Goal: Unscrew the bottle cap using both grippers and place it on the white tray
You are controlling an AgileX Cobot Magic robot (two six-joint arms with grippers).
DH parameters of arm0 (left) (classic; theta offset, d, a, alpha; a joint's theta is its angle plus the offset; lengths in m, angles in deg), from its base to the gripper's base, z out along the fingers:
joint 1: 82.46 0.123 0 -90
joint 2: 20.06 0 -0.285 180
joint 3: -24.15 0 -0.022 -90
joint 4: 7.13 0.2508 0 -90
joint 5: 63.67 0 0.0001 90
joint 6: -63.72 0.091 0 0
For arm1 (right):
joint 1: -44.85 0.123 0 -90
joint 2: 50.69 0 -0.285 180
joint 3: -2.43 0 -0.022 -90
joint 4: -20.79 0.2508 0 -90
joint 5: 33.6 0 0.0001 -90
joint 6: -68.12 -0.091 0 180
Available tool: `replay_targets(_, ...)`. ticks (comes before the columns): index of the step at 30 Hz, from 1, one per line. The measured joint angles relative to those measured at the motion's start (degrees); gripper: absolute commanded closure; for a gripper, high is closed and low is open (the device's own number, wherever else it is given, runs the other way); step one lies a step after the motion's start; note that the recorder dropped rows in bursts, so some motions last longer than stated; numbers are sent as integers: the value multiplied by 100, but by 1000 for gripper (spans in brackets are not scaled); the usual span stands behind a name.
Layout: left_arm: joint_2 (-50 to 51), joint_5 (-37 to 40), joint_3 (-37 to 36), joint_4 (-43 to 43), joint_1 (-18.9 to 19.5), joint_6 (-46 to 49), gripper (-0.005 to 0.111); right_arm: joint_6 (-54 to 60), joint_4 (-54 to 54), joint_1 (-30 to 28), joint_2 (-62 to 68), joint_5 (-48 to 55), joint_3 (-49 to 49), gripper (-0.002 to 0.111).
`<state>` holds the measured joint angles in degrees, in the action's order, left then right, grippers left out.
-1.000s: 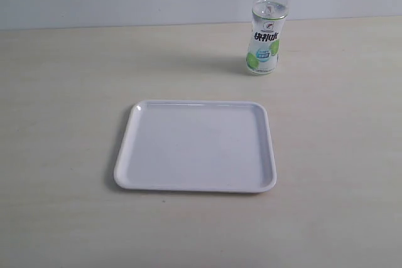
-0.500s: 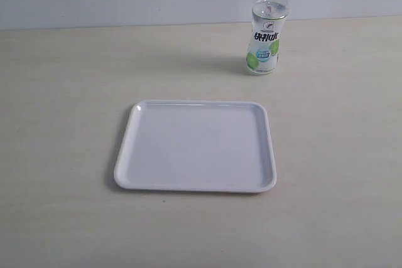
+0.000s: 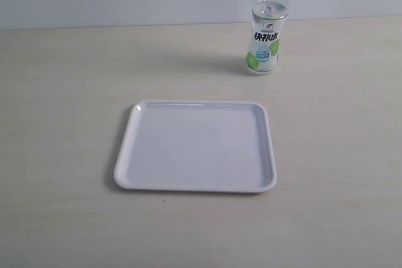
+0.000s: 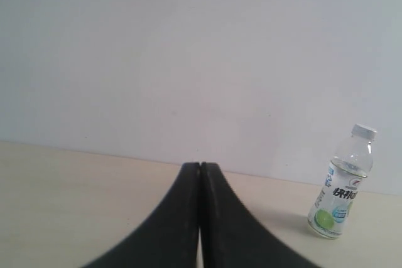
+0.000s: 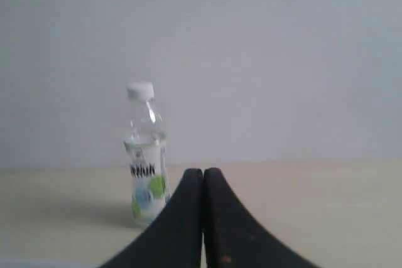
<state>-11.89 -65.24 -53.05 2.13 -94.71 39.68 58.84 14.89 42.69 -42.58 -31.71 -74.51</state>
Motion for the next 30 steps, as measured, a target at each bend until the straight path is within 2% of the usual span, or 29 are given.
replay_targets(8,0,13,0,0,0,0,107,-92,85,0,0,-1065,0,108)
replay_targets(12,0,79,0,0,0,0,107,-92,230,0,0,-2072,0,108)
replay_targets(15,0,117,0,0,0,0,107,124,722,0,-9,-3032,0,108)
replay_targets(18,0,157,0,0,0,0,107,859,1759,0,173,-3570,93,108)
replay_targets(21,0,157,0,0,0,0,107,1725,2958,0,986,-3792,566,108)
replay_targets(23,0,157,0,0,0,0,107,2132,3242,0,1822,-4031,1037,108)
replay_targets(30,0,157,0,0,0,0,107,2517,2370,0,5263,-4049,2914,108)
